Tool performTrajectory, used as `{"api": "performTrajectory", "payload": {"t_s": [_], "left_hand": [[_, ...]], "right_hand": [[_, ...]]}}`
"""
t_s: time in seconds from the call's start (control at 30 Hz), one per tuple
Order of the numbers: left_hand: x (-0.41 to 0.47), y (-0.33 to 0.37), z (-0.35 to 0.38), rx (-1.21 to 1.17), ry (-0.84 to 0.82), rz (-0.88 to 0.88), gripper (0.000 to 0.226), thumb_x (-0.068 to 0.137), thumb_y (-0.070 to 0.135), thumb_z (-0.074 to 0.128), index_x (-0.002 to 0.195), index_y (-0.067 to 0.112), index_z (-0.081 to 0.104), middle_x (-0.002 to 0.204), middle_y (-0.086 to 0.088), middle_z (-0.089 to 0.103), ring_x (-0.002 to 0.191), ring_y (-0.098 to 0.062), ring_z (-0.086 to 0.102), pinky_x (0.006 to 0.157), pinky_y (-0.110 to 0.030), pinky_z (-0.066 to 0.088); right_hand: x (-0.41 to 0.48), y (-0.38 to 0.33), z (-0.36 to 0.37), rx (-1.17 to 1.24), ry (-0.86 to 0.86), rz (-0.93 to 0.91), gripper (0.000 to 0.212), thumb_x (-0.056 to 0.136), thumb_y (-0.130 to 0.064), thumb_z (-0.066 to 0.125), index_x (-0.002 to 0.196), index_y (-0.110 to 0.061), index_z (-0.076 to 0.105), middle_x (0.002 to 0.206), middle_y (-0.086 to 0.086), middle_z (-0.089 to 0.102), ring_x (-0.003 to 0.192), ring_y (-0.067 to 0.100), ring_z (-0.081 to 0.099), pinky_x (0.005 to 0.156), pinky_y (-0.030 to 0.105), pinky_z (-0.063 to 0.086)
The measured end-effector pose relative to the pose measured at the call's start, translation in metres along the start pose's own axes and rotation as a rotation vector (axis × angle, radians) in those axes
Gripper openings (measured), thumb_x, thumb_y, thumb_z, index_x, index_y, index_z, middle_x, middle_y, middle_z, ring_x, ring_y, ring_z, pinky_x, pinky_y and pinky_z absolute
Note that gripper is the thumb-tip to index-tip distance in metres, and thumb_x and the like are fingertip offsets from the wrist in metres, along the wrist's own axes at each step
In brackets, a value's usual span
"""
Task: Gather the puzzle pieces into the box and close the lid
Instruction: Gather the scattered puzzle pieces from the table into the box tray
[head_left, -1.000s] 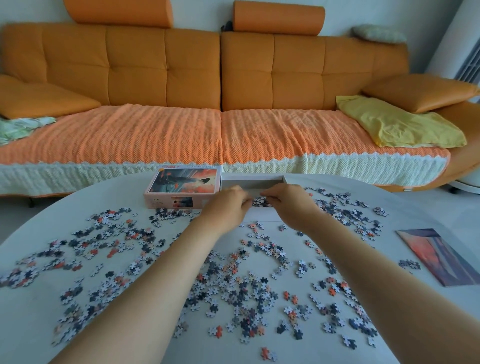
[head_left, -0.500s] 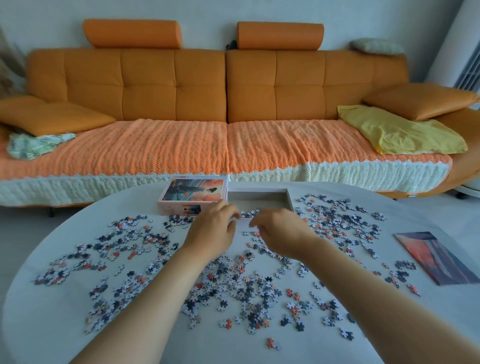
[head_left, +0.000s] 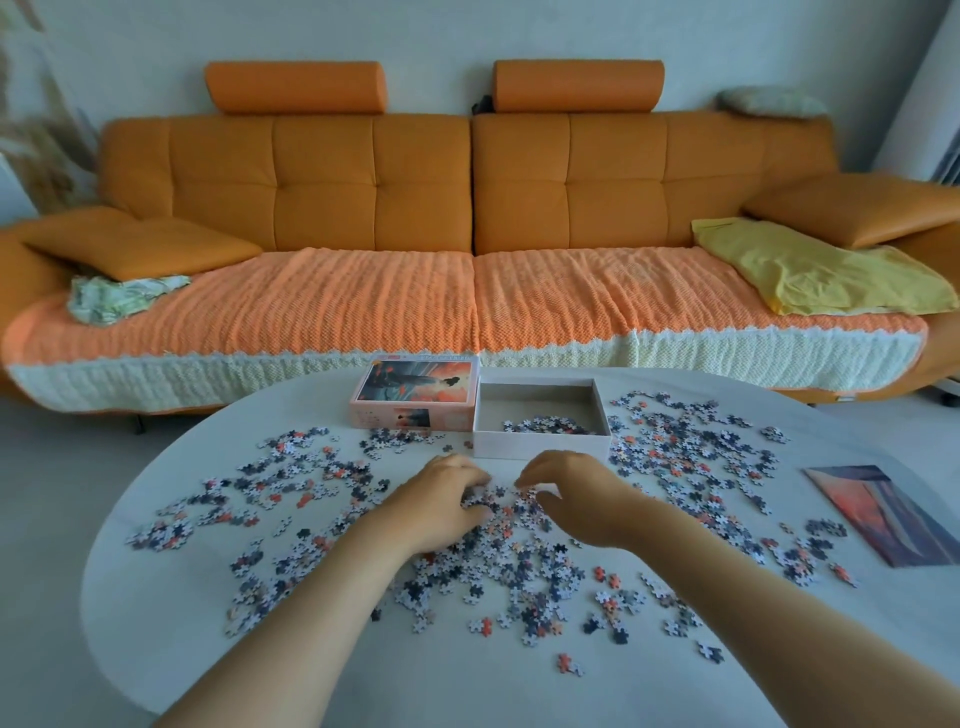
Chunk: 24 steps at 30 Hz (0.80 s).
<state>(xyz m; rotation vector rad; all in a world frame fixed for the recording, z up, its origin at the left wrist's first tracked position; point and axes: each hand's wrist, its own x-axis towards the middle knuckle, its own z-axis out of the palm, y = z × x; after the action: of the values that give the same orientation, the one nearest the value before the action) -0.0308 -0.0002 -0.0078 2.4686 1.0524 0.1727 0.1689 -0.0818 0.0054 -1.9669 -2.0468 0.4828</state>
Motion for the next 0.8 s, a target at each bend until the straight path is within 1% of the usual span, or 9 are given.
{"api": "performTrajectory", "payload": {"t_s": [0.1,0.17,0.2,0.33,0.4,0.47,0.6,0.7,0.8], "left_hand": [[-0.004,0.0,-0.005,0.192,-0.043,-0.032,0.08,0.083,0.063,0.059,0.15,0.031,0.031,0.15,0.009,0.027,0.139,-0.015,0.022,0.112,-0.042,0.027],[-0.005,-0.001,-0.006,0.326,-0.105,-0.079,0.092,0.077,0.075,0.054,0.152,0.032,0.022,0.151,0.007,0.022,0.139,-0.019,0.018,0.109,-0.044,0.029],[-0.004,-0.001,-0.005,0.329,-0.113,-0.089,0.092,0.077,0.076,0.052,0.152,0.032,0.023,0.149,0.005,0.024,0.137,-0.02,0.02,0.107,-0.044,0.032],[0.0,0.008,0.004,0.153,-0.018,-0.039,0.069,0.087,0.058,0.059,0.146,0.028,0.04,0.133,0.002,0.041,0.13,-0.018,0.032,0.102,-0.04,0.04],[0.003,0.012,0.004,0.103,-0.01,-0.032,0.066,0.087,0.055,0.061,0.144,0.026,0.043,0.131,0.002,0.043,0.129,-0.017,0.035,0.101,-0.038,0.04],[0.005,0.013,0.0,0.108,-0.027,-0.055,0.074,0.084,0.06,0.061,0.146,0.027,0.038,0.134,0.003,0.041,0.129,-0.016,0.035,0.099,-0.038,0.042],[0.006,0.01,-0.004,0.305,-0.121,-0.129,0.096,0.071,0.075,0.06,0.15,0.033,0.025,0.141,0.004,0.03,0.133,-0.018,0.026,0.092,-0.04,0.045],[0.009,0.013,0.002,0.22,-0.129,-0.113,0.083,0.074,0.069,0.062,0.145,0.034,0.036,0.129,0.003,0.036,0.125,-0.016,0.032,0.092,-0.04,0.046],[0.014,0.019,0.009,0.1,-0.055,-0.082,0.051,0.081,0.052,0.067,0.125,0.027,0.057,0.116,0.003,0.043,0.114,-0.017,0.043,0.091,-0.038,0.046]], "right_hand": [[-0.006,0.008,-0.004,-0.193,-0.031,0.145,0.05,0.094,-0.038,0.053,0.14,-0.023,0.047,0.142,0.002,0.042,0.131,0.023,0.037,0.109,0.045,0.038],[-0.01,0.009,-0.003,-0.297,-0.111,0.241,0.067,0.087,-0.055,0.055,0.144,-0.023,0.039,0.14,0.008,0.036,0.132,0.029,0.031,0.107,0.05,0.039],[-0.011,0.008,-0.002,-0.289,-0.131,0.251,0.069,0.086,-0.058,0.056,0.144,-0.024,0.039,0.137,0.009,0.035,0.131,0.031,0.03,0.107,0.05,0.038],[-0.008,-0.001,0.007,-0.085,-0.1,0.212,0.057,0.089,-0.045,0.062,0.141,-0.028,0.047,0.132,0.007,0.039,0.127,0.027,0.035,0.109,0.045,0.034],[-0.005,-0.005,0.007,-0.034,-0.087,0.202,0.058,0.09,-0.041,0.063,0.142,-0.027,0.045,0.135,0.007,0.038,0.129,0.027,0.034,0.111,0.044,0.033],[-0.004,-0.006,0.001,-0.057,-0.069,0.216,0.066,0.088,-0.046,0.063,0.146,-0.025,0.038,0.14,0.007,0.035,0.132,0.028,0.032,0.11,0.045,0.034],[-0.007,-0.006,-0.007,-0.214,-0.156,0.29,0.094,0.076,-0.071,0.06,0.15,-0.024,0.029,0.145,0.009,0.029,0.137,0.032,0.026,0.108,0.05,0.036],[-0.007,-0.013,0.004,-0.212,-0.164,0.255,0.087,0.073,-0.075,0.059,0.143,-0.029,0.039,0.136,0.009,0.035,0.129,0.03,0.033,0.103,0.049,0.043],[0.002,-0.022,0.012,-0.175,-0.112,0.185,0.069,0.08,-0.067,0.059,0.137,-0.031,0.048,0.127,0.008,0.041,0.119,0.028,0.041,0.096,0.044,0.046]]}}
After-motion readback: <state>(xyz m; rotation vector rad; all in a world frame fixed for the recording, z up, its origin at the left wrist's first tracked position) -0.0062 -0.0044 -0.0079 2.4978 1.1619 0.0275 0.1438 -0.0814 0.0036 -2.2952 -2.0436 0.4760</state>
